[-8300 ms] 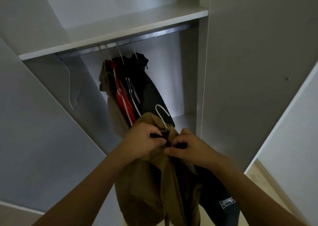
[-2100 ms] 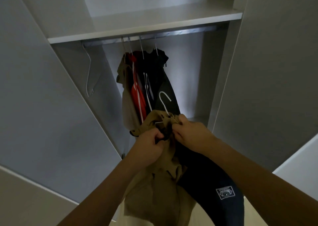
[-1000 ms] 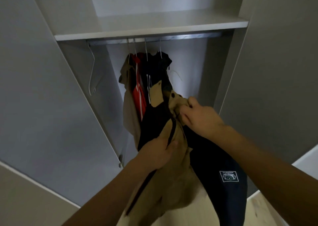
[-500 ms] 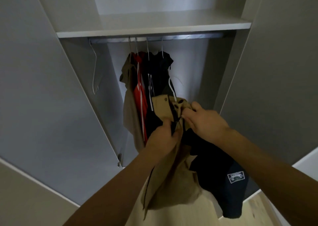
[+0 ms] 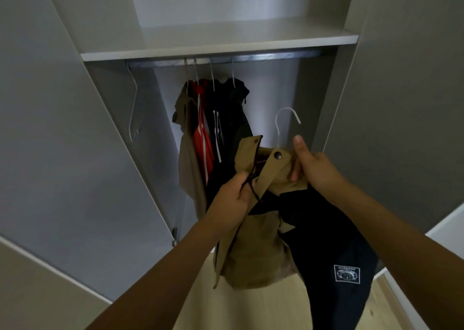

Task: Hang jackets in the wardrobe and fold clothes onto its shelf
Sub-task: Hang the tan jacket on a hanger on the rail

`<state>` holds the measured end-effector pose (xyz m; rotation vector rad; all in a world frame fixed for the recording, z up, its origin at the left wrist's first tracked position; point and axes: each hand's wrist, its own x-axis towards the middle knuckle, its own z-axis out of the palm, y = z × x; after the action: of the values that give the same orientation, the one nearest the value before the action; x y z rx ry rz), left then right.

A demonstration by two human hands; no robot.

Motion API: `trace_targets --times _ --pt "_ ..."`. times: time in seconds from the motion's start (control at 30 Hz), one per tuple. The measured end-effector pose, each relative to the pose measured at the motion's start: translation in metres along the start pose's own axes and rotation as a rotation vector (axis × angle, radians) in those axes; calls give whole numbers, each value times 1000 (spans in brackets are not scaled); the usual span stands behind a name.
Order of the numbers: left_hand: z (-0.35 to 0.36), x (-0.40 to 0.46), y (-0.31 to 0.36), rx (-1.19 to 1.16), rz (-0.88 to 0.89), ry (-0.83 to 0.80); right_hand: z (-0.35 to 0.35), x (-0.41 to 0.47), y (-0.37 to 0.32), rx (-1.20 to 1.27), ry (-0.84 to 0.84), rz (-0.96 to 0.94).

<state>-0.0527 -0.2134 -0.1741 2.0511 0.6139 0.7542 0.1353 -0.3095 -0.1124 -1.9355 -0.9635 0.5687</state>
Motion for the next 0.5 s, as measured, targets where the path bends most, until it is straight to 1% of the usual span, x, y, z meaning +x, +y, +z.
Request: trace_targets --times 0.07,0.13,0.17,0.23,0.27,0.33,0.37,0.43,0.5 --pt "-1 -3 6 39 60 -10 0 8 1 36 -1 103" --pt "-3 -4 12 79 101 -1 1 11 1 45 -2 151" --pt "-3 -4 15 93 120 4 1 11 1 59 -29 173" --pt "-5 -4 21 87 127 10 -2 8 -1 101 -144 196" --pt "-6 -3 22 69 103 8 -4 6 -1 130 -226 197" --pt "-8 -3 21 36 7 -10 -6 3 1 140 -370 174" --pt "-9 -3 20 21 -47 -23 -4 1 3 114 -401 134" --pt "-9 -4 16 -7 -97 -45 3 -1 10 36 -373 23" --pt "-8 -6 13 -55 -69 -47 9 -3 14 -69 -242 -80"
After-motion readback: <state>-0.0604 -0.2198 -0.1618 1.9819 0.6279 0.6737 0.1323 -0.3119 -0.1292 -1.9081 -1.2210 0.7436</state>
